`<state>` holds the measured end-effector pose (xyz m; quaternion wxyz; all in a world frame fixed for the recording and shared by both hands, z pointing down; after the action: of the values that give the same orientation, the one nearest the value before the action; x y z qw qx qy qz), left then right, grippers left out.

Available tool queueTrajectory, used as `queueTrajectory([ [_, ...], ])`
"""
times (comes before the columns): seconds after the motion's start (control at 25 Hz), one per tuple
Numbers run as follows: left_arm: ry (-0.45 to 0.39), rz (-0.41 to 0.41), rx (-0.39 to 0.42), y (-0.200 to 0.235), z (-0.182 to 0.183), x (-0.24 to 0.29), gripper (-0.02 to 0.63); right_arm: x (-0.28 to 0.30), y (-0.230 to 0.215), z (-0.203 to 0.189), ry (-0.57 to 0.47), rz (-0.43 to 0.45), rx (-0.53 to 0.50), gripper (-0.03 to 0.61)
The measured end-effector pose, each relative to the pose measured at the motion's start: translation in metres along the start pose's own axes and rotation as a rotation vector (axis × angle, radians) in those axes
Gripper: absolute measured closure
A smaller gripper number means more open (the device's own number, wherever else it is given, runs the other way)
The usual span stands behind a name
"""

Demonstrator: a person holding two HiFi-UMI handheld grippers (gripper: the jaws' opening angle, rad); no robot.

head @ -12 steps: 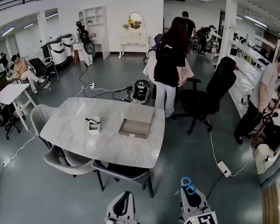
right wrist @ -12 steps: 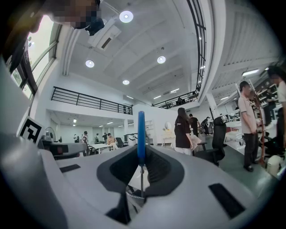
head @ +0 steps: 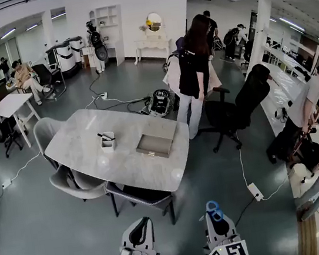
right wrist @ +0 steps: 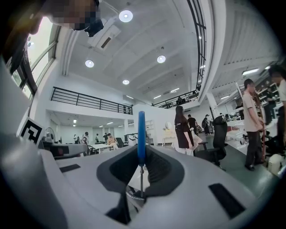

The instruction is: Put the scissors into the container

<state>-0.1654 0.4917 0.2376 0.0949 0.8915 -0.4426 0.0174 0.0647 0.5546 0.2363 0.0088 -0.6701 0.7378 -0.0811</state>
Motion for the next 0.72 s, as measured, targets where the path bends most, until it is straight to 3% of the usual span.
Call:
queueTrajectory([
  [0.72,0.026,-0.041,0.011,0.041,-0.011,0.026,0.580,0.041,0.011,-0.014,-0.001,-0.033,0.012,0.538],
])
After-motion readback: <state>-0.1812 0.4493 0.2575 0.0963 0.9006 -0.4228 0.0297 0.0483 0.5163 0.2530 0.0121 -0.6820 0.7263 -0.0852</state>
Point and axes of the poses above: the fingertips, and each gripper's own axes: x forward along the fingers, y to its left, z out of its top, the point moved 5 cm from there along -x, backward along the fingers, and after that the axes turned 7 degrees about y, right-handed, at the moved point
